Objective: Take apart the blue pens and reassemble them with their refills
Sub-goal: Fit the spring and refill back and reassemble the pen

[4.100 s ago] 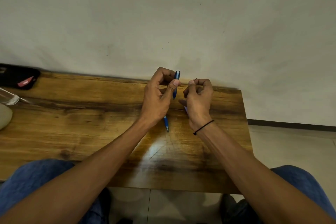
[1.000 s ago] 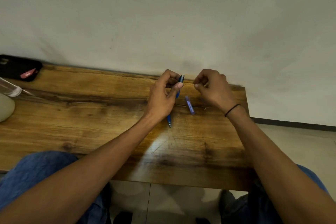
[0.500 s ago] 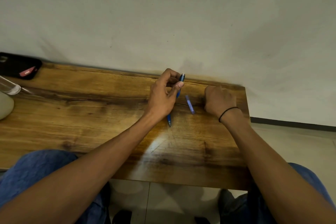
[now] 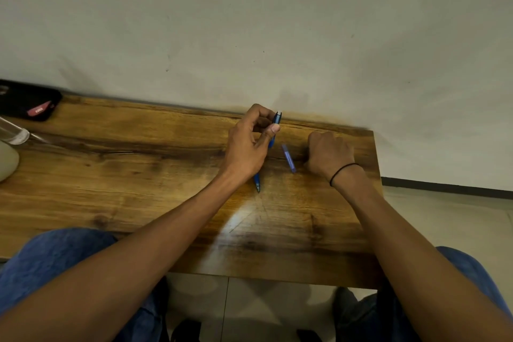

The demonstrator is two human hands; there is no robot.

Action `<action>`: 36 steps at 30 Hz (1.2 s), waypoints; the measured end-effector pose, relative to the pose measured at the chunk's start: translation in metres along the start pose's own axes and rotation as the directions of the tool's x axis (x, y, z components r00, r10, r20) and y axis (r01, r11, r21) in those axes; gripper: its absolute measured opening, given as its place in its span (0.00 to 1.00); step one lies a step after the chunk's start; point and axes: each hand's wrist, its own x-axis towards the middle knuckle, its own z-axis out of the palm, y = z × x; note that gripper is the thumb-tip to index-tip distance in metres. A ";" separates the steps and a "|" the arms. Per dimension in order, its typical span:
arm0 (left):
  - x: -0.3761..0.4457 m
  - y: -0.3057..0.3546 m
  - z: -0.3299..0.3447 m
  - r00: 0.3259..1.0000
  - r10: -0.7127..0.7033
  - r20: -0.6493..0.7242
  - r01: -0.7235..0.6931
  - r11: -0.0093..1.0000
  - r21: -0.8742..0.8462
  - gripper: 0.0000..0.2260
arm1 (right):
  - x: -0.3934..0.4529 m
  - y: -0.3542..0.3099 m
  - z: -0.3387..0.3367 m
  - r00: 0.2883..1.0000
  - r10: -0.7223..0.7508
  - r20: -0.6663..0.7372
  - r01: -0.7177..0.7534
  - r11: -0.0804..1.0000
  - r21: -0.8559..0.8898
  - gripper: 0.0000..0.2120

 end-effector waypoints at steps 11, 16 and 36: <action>0.000 -0.001 0.001 1.000 -0.011 0.000 0.011 1.000 0.026 0.03 | 0.007 0.004 -0.025 0.952 -0.064 -0.300 0.235 0.780 0.580 0.07; -0.001 0.001 0.000 1.000 0.006 -0.007 -0.006 0.999 0.038 0.04 | 0.000 0.001 -0.037 0.857 -0.103 -0.505 0.488 0.478 0.730 0.04; -0.002 -0.003 0.000 0.999 0.042 0.001 -0.042 0.991 0.124 0.04 | -0.012 -0.012 -0.046 0.815 -0.195 -0.545 0.561 0.499 0.661 0.04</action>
